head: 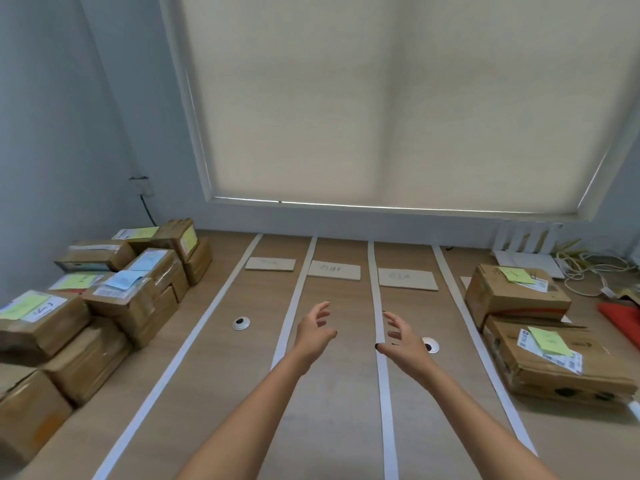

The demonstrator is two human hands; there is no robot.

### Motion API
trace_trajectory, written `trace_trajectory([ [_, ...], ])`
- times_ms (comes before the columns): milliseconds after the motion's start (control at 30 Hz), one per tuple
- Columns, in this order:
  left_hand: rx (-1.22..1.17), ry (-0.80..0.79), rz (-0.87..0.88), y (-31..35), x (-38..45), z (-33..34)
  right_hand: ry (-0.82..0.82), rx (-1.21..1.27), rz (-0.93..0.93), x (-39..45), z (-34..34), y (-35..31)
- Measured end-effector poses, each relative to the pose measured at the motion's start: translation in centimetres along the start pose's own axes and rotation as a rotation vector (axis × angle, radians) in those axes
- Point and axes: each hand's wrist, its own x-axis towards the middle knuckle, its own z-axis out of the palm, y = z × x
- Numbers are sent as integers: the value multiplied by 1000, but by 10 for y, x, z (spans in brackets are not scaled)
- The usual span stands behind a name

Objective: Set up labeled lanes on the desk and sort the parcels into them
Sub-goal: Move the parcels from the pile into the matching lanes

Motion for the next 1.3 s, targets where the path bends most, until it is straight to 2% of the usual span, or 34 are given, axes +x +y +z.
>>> trace_trajectory([
  [233, 79, -49, 24, -11, 3, -32, -8, -18, -38, 18, 31, -26],
  [633, 83, -33, 83, -44, 58, -152, -25, -79, -48, 56, 137, -88],
  [767, 115, -93, 98, -67, 90, -218, 10, -78, -29, 78, 199, -120],
  [967, 99, -152, 52, -115, 114, -340, 42, 140, 57, 89, 329, -169],
  [1100, 151, -135, 42, -136, 114, -406, 4, 176, 113, 82, 404, -198],
  [1300, 135, -68, 61, -139, 114, -477, -48, 138, 89, 87, 466, -246],
])
